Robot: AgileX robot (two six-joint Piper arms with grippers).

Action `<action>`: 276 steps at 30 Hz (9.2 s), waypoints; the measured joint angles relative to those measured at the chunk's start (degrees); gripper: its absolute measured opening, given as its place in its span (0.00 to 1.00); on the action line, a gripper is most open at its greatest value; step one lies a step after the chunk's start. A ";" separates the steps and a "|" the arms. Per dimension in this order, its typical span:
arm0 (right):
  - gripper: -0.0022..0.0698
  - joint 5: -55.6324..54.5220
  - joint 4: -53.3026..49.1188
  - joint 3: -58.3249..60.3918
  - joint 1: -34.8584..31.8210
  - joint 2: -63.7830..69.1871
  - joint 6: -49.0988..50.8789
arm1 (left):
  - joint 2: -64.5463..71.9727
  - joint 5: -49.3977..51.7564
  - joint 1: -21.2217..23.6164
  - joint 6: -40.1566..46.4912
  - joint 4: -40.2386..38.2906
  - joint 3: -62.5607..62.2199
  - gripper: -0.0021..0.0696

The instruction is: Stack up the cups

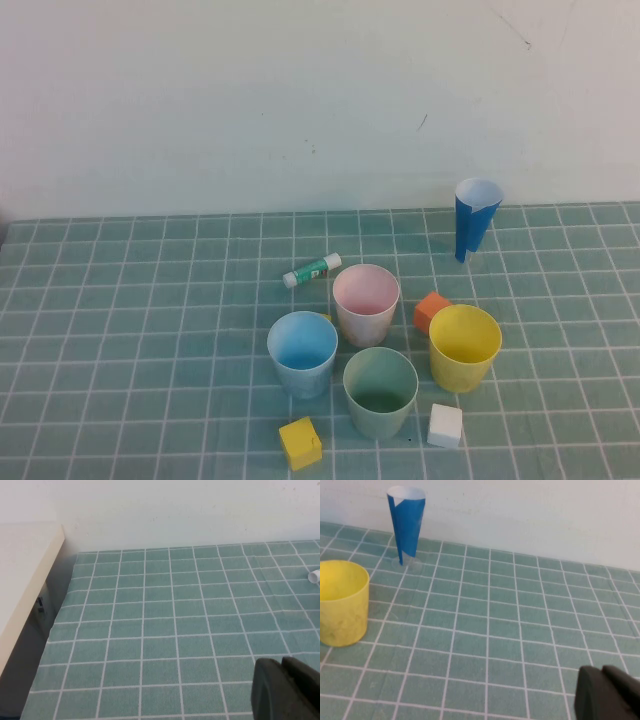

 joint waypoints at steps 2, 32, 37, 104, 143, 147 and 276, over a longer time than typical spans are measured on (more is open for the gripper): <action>0.03 0.00 0.00 0.00 0.00 0.00 0.00 | 0.00 0.00 0.00 0.00 0.00 0.00 0.03; 0.03 0.00 0.00 0.00 0.00 0.00 0.00 | 0.00 0.00 0.00 0.00 0.00 0.00 0.03; 0.03 0.00 0.00 0.00 0.00 0.00 0.00 | 0.00 0.00 0.00 0.00 0.00 0.00 0.03; 0.03 0.00 -0.10 0.00 0.00 0.00 0.00 | 0.00 -11.07 -0.14 -15.88 -46.27 0.08 0.03; 0.03 0.00 -0.10 0.00 0.00 0.00 0.00 | 46.74 21.16 -5.93 22.09 -28.77 -42.57 0.03; 0.03 0.00 -0.10 0.00 0.00 0.00 0.00 | 54.59 21.66 -10.68 21.36 -25.38 -46.59 0.03; 0.03 0.14 46.74 -3.24 0.00 0.00 -14.15 | 117.79 28.29 -28.53 2.27 -3.13 -101.48 0.34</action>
